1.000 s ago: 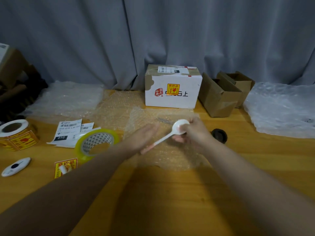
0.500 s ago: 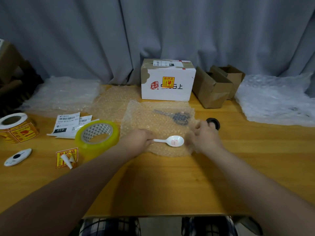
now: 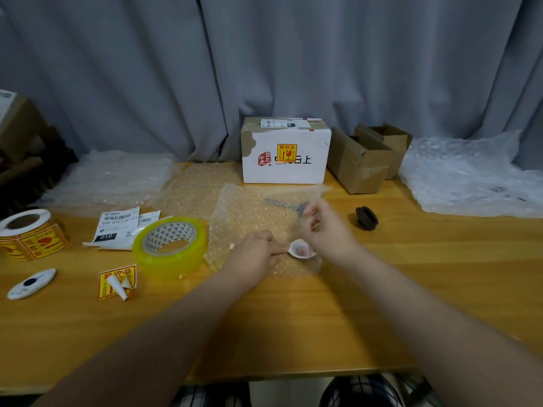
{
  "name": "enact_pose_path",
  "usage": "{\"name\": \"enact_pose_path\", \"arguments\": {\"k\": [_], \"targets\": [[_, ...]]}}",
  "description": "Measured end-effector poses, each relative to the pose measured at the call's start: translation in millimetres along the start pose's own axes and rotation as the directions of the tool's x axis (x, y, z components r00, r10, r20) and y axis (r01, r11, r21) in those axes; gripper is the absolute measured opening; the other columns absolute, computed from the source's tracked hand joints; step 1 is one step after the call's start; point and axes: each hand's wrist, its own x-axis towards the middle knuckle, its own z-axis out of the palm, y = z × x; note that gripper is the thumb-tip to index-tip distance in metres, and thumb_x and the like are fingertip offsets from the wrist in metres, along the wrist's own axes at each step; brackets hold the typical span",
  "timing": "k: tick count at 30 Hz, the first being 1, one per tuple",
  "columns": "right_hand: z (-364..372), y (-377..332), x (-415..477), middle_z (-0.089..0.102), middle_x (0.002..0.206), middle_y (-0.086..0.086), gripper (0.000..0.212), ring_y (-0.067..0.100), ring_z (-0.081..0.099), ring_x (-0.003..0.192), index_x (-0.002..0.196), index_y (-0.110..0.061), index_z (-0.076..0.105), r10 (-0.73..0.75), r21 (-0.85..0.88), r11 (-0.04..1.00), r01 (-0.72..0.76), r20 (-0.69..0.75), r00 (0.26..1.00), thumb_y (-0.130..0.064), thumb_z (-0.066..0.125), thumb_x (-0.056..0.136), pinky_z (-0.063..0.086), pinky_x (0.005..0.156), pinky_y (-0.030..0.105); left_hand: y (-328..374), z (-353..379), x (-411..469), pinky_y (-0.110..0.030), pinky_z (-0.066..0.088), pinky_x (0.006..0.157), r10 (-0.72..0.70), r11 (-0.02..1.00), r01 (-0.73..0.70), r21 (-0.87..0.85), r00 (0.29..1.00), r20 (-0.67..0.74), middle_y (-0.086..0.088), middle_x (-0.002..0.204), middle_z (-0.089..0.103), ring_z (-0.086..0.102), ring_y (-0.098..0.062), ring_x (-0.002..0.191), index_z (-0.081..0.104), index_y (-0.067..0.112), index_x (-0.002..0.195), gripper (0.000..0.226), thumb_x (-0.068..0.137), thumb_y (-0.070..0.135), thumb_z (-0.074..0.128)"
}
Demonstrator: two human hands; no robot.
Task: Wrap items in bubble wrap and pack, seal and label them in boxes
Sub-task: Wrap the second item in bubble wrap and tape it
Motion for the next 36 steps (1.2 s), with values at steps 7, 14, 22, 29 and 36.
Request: {"name": "enact_pose_path", "arguments": {"k": [7,14,22,29,36], "targets": [[20.4,11.2,6.4,0.057,0.083,0.004,0.012,0.024,0.055,0.080,0.092,-0.017,0.042,-0.071,-0.249,0.960,0.125,0.218,0.973,-0.006,0.045,0.092,0.045,0.073,0.041,-0.7,-3.4,-8.5,-0.029,0.040,0.092,-0.002,0.990,0.004,-0.140,1.000,0.015,-0.005,0.118,0.059,0.053,-0.021,0.108,0.056,0.023,0.131,0.036,0.095,0.024,0.053],[31.0,11.0,2.3,0.054,0.094,-0.003,0.011,0.012,0.050,0.085,0.098,-0.016,0.058,-0.091,-0.465,0.862,0.202,0.249,0.964,-0.024,0.058,0.091,0.034,0.069,0.021,-9.6,-55.6,-43.4,-0.030,0.040,0.076,-0.230,0.946,0.292,0.144,0.913,-0.337,-0.004,0.101,0.056,0.053,-0.022,0.097,0.054,0.014,0.109,0.028,0.094,0.037,0.051],[31.1,10.1,-1.2,0.052,0.089,-0.006,0.009,0.012,0.052,0.079,0.090,-0.020,0.055,-0.095,-0.454,0.869,0.196,0.236,0.967,-0.015,0.062,0.089,0.038,0.069,0.021,-9.4,-69.4,-37.9,-0.029,0.040,0.056,-0.551,0.747,0.490,0.450,0.835,0.005,-0.002,0.064,0.047,0.043,-0.015,0.056,0.043,0.012,0.063,0.054,0.090,0.058,0.046],[25.0,14.4,-2.2,0.043,0.079,-0.013,0.010,0.006,0.043,0.071,0.089,-0.022,0.055,-0.146,-0.463,0.849,0.256,0.259,0.955,-0.013,0.060,0.090,0.029,0.057,0.015,-21.2,-62.3,-35.4,-0.032,0.037,0.065,-0.372,0.892,0.403,0.203,0.911,-0.176,-0.013,0.089,0.059,0.056,-0.030,0.082,0.052,0.007,0.095,0.012,0.095,0.016,0.044],[28.0,20.8,-3.6,0.044,0.087,-0.008,0.008,0.004,0.042,0.072,0.096,-0.016,0.063,-0.192,-0.452,0.845,0.287,0.245,0.950,-0.012,0.059,0.091,0.032,0.059,0.012,-13.3,-32.9,-32.1,-0.035,0.038,0.056,-0.140,0.990,0.132,-0.052,0.968,-0.207,0.000,0.067,0.054,0.054,-0.023,0.065,0.046,0.014,0.081,0.017,0.096,0.023,0.049]]}}
